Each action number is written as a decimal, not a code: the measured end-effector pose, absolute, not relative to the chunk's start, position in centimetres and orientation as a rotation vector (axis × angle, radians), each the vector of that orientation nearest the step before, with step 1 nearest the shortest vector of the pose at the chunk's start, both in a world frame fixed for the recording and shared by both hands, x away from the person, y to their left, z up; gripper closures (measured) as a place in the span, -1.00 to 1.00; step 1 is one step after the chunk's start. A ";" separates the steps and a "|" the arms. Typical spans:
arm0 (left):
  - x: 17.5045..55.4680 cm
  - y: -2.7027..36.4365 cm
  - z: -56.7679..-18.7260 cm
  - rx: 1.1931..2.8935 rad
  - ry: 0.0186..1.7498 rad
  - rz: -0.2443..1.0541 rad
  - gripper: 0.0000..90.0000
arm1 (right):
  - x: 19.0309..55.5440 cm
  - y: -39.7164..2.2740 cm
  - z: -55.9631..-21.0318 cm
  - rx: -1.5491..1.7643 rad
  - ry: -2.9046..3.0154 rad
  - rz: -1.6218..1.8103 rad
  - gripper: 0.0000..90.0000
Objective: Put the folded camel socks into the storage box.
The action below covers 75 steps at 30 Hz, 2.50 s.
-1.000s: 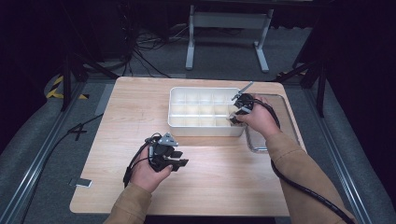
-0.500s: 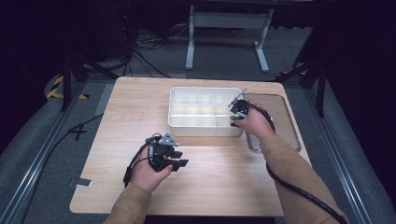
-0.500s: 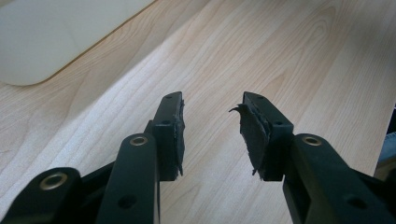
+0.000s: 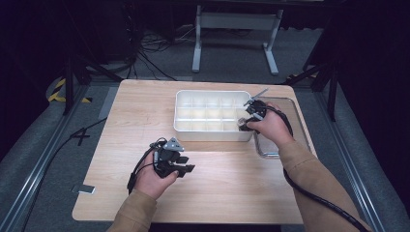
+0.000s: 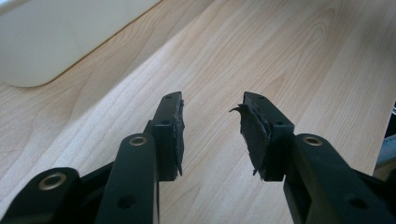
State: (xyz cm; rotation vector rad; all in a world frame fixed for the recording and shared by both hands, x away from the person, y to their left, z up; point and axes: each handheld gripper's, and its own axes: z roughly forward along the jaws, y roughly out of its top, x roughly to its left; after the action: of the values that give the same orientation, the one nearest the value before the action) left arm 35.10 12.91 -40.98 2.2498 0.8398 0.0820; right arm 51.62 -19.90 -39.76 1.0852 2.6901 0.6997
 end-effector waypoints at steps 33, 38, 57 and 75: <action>34.8 15.7 -39.0 2.233 0.804 0.071 0.26 | 39.7 -25.1 -35.7 0.757 2.584 1.132 -0.12; 34.8 15.5 -38.9 2.246 0.785 0.055 0.25 | 38.0 -25.5 -36.5 0.751 2.583 1.195 -0.16; 34.9 15.2 -39.2 2.266 0.776 0.049 0.25 | 33.6 -24.0 -41.6 0.662 2.598 1.225 -0.17; 35.7 14.8 -41.2 2.315 0.808 0.040 0.24 | 33.2 -23.7 -48.3 0.665 2.554 1.184 -0.13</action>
State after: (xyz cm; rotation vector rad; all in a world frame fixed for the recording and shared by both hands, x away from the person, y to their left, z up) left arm 35.69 14.83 -41.18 2.3150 0.8078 0.0397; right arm 33.20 -23.65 -48.29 0.6647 2.5542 1.1839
